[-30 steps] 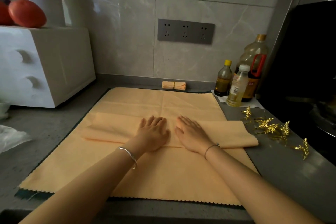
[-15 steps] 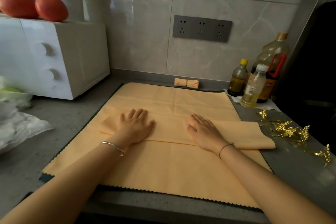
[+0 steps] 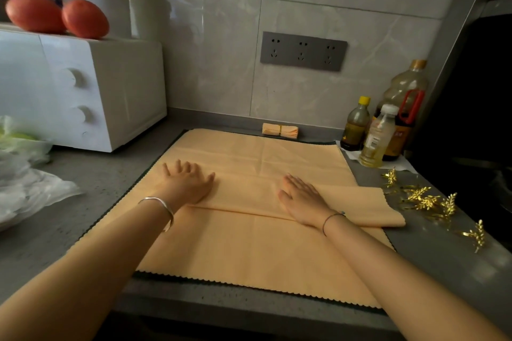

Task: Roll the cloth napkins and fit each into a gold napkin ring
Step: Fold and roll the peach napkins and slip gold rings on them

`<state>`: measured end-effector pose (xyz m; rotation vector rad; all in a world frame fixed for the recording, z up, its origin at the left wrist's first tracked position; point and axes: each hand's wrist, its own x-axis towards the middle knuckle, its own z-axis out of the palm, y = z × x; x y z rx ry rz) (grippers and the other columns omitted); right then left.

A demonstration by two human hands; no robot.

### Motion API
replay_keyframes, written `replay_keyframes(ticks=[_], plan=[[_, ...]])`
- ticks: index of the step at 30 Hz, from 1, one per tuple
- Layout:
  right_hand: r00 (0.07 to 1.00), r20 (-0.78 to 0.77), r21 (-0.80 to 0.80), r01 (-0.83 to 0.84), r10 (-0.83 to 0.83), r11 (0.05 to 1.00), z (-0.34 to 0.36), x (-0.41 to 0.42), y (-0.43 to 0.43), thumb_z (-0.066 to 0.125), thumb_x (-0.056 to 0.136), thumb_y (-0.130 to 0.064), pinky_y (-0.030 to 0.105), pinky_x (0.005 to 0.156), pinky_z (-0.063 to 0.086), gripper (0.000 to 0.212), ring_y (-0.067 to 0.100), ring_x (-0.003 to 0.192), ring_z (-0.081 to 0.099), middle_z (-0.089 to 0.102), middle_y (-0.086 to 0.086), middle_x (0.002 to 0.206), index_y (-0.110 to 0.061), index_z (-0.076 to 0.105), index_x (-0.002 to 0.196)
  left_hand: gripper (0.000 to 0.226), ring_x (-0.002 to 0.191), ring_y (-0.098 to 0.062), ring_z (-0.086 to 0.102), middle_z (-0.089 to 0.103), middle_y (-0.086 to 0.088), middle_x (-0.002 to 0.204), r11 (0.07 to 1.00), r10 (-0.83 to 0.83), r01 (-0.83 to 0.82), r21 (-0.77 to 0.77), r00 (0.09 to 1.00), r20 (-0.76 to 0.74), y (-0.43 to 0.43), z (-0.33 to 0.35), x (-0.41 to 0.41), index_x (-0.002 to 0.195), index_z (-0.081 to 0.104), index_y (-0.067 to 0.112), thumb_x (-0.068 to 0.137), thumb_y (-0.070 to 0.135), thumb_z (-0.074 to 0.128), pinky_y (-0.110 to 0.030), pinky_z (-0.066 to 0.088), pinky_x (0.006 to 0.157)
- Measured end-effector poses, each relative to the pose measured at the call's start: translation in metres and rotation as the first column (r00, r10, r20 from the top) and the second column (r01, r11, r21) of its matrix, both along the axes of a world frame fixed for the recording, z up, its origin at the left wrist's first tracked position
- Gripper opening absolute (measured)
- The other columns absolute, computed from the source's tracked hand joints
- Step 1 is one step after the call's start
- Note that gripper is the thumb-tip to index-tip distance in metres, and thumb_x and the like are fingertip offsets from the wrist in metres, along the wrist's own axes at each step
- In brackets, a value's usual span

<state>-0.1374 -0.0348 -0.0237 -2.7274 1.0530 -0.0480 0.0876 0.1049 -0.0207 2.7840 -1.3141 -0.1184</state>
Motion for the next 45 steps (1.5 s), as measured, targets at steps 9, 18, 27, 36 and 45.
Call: replay_keyframes(ticks=[9,18,27,36,45], plan=[[1.000,0.031,-0.029,0.006,-0.005,1.000,-0.003,0.001,-0.001,0.021,0.100,-0.042,0.032,0.118,0.005,0.055,0.012,0.145,0.005,0.007,-0.002,0.159,-0.019,0.014,0.150,0.044,0.113,-0.019,0.044,0.050,-0.003,0.125,0.884,-0.411,0.397,-0.246,0.912,-0.009,-0.052,0.007,-0.038,0.122,0.050,0.017,0.098,0.047,0.030,-0.032,0.032,0.100],[0.999,0.050,-0.042,0.000,0.002,0.999,-0.007,0.000,-0.004,0.022,0.100,-0.043,0.030,0.118,0.005,0.055,0.011,0.145,0.005,0.009,-0.003,0.159,-0.019,0.015,0.150,0.023,0.098,-0.020,0.036,0.053,-0.007,0.115,0.938,-0.344,0.338,-0.079,0.935,-0.085,-0.077,0.015,-0.033,0.102,0.046,0.020,0.098,0.039,0.035,-0.035,0.031,0.094],[0.912,0.345,-0.065,-0.210,0.220,0.975,0.012,-0.014,0.029,0.052,0.091,-0.045,0.021,0.109,0.027,0.047,0.006,0.131,0.038,0.043,-0.011,0.143,-0.028,0.049,0.135,0.010,0.088,-0.017,0.049,0.055,-0.001,0.101,0.902,-0.406,0.348,-0.254,0.885,-0.229,-0.068,0.014,-0.022,0.093,0.052,0.024,0.093,0.035,0.052,-0.025,0.039,0.073],[0.858,0.262,-0.328,-0.352,0.442,0.877,0.011,-0.009,0.050,0.054,0.091,-0.027,0.029,0.083,0.046,0.023,0.011,0.103,0.060,0.068,-0.010,0.109,-0.024,0.072,0.106,0.006,0.093,-0.019,0.056,0.062,-0.003,0.105,0.901,-0.396,0.355,-0.250,0.907,-0.141,-0.046,0.027,-0.018,0.092,0.064,0.019,0.088,0.023,0.062,-0.028,0.049,0.086],[0.891,0.310,-0.317,-0.232,0.332,0.919,0.010,-0.078,-0.006,0.069,0.080,-0.017,0.034,0.089,0.048,0.022,0.015,0.101,0.060,0.068,-0.009,0.111,-0.030,0.075,0.098,0.036,0.093,-0.016,0.059,0.061,0.005,0.098,0.898,-0.441,0.393,-0.200,0.810,-0.387,-0.011,0.040,-0.068,0.111,0.052,0.024,0.081,0.028,0.071,-0.027,0.050,0.087]])
